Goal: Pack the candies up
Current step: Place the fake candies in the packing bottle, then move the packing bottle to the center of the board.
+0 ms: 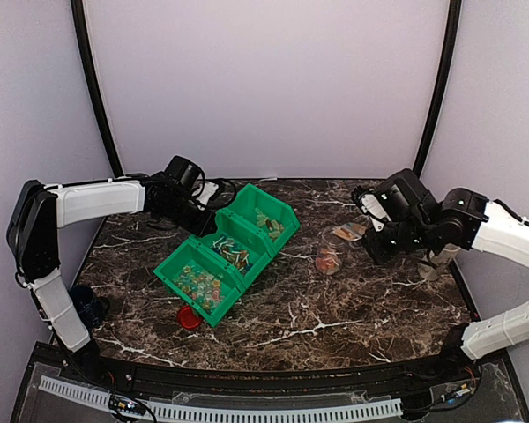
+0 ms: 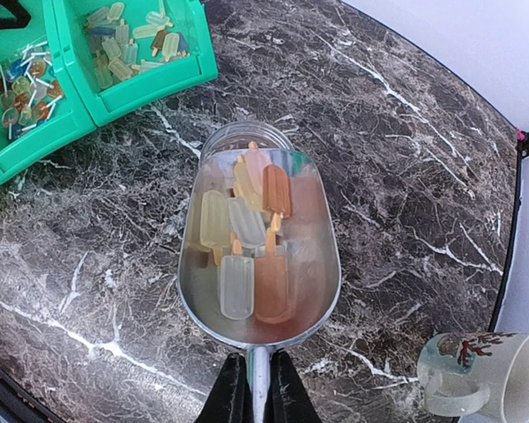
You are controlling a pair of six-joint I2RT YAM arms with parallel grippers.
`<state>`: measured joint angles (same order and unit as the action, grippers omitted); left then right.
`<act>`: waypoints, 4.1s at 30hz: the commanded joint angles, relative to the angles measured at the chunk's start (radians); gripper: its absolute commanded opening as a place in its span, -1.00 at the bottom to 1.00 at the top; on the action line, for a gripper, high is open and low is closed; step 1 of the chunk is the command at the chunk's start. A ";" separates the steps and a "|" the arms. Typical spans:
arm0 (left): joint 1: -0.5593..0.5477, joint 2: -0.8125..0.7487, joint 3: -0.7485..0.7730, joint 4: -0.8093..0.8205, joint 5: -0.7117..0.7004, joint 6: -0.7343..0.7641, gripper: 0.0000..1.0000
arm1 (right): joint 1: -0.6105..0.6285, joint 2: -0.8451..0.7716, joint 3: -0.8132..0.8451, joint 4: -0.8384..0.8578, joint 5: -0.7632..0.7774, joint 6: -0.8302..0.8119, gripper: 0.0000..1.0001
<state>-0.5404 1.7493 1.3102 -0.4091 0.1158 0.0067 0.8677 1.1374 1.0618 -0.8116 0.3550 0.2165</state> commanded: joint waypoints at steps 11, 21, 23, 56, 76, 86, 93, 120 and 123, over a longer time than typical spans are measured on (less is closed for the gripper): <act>0.005 -0.040 0.054 0.065 0.055 -0.036 -1.00 | 0.018 0.085 0.149 -0.136 -0.008 -0.031 -1.00; 0.004 -0.037 0.057 0.065 0.058 -0.038 -1.00 | 0.023 0.121 0.204 -0.209 -0.024 -0.050 -1.00; 0.003 -0.037 0.058 0.066 0.059 -0.037 -1.00 | 0.024 0.128 0.214 -0.223 -0.020 -0.053 -1.00; 0.006 -0.025 0.063 0.062 0.033 -0.058 -1.00 | 0.014 0.094 0.226 -0.085 0.243 0.123 -1.00; 0.075 -0.030 0.078 0.040 -0.009 -0.116 -1.00 | -0.176 0.140 -0.273 0.553 0.236 0.237 -1.00; 0.086 -0.018 0.086 0.038 -0.007 -0.119 -1.00 | -0.182 0.275 -0.332 0.685 0.077 0.112 -1.00; 0.091 -0.020 0.086 0.035 -0.013 -0.114 -1.00 | -0.168 0.316 -0.342 0.714 -0.033 0.049 -1.00; 0.121 -0.022 0.082 0.026 0.024 -0.020 -1.00 | 0.024 0.395 -0.079 0.525 0.038 -0.176 -1.00; 0.120 -0.013 0.085 0.028 0.052 0.011 -1.00 | -0.003 0.368 0.007 0.436 0.006 -0.232 -1.00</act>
<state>-0.4191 1.7676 1.3422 -0.4286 0.0753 -0.0227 0.8936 1.5665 0.9562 -0.2600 0.3328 0.0696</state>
